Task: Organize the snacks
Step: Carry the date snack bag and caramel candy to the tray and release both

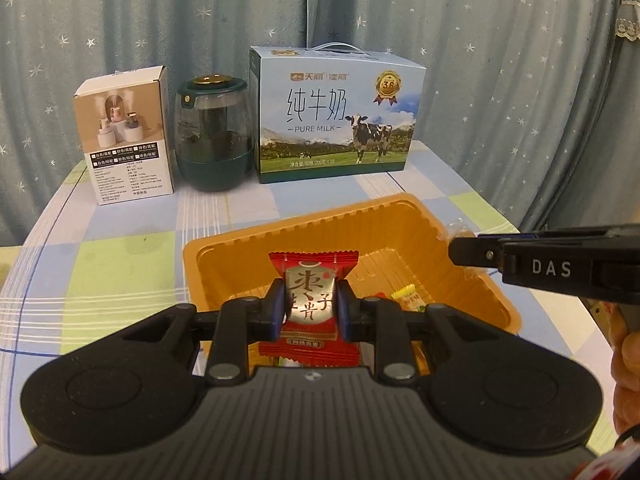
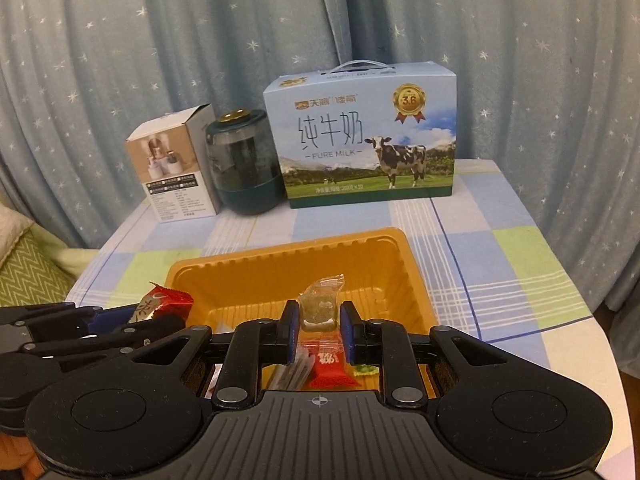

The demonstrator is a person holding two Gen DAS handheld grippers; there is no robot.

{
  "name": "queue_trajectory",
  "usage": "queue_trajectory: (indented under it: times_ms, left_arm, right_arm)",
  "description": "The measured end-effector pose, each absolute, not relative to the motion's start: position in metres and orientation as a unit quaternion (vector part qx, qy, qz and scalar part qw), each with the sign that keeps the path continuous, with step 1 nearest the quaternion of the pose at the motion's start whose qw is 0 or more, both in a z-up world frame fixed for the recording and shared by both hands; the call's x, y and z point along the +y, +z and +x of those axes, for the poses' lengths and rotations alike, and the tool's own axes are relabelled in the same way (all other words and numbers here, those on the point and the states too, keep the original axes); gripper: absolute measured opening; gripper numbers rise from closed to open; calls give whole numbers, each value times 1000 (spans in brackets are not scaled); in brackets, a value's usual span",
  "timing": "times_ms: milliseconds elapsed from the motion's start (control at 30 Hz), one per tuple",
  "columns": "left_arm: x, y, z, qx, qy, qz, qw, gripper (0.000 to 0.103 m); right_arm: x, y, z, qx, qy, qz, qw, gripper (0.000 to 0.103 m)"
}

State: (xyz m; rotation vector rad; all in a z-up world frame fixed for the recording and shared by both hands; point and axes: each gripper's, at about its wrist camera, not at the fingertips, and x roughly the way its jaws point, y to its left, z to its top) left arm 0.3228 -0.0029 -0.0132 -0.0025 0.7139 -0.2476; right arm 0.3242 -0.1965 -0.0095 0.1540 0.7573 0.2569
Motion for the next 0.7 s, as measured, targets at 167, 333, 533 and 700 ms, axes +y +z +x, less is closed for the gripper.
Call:
queue_trajectory:
  times_ms: [167,333,533,700]
  left_arm:
    - [1,-16,324,336,-114,-6,935,55]
    - [13,-17,320,346,-103,-9,932,55]
    - [26,-12,309,342,-100,-22,934,55]
    - [28,-9,299,339,-101,-25,935,56]
  right_arm:
    - [-200,-17,326,375,122,76,916,22]
    - [-205,-20,326,378,121,79,914,22]
    - [-205,-16,325,375,120,80,916,22]
    - [-202,-13,325,366,120,73,920,22]
